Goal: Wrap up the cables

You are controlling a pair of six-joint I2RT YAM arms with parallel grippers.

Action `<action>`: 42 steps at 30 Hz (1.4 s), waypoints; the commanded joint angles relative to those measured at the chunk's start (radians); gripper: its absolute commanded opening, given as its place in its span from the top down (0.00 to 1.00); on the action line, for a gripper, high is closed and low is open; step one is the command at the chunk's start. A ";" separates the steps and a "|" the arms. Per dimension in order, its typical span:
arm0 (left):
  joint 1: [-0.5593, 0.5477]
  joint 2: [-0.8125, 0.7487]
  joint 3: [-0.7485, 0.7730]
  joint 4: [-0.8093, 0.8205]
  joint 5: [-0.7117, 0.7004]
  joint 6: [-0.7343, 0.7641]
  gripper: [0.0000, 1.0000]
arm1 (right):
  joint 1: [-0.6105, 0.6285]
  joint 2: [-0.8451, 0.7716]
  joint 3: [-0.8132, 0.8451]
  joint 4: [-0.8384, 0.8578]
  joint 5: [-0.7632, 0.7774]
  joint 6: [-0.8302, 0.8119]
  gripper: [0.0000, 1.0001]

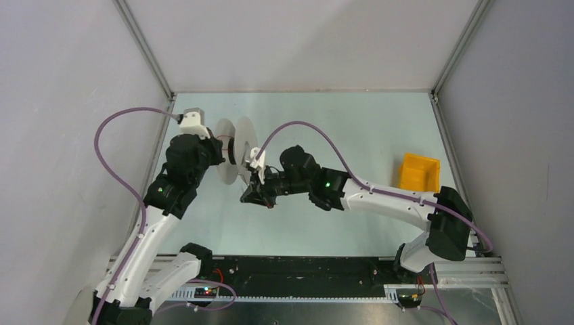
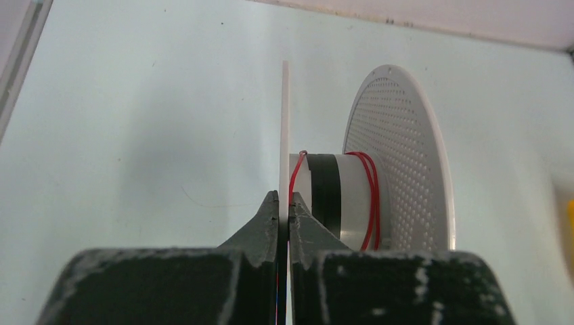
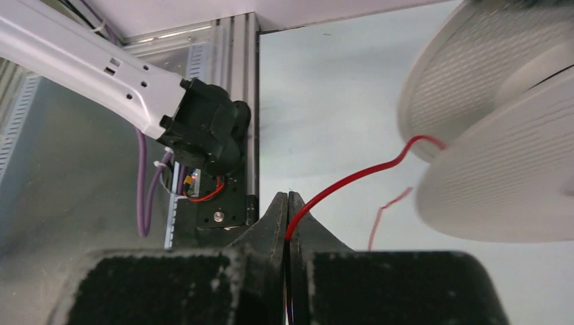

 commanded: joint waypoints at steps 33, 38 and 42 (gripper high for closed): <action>0.004 0.059 0.235 -0.316 0.589 0.250 1.00 | -0.489 0.048 0.145 -0.368 -0.170 -0.060 0.95; 0.079 0.043 0.249 -0.266 0.693 0.147 1.00 | -0.494 0.027 0.062 -0.275 -0.213 -0.010 0.95; 0.141 0.025 0.228 -0.197 0.766 0.064 1.00 | -0.500 0.009 0.008 -0.218 -0.224 0.034 0.94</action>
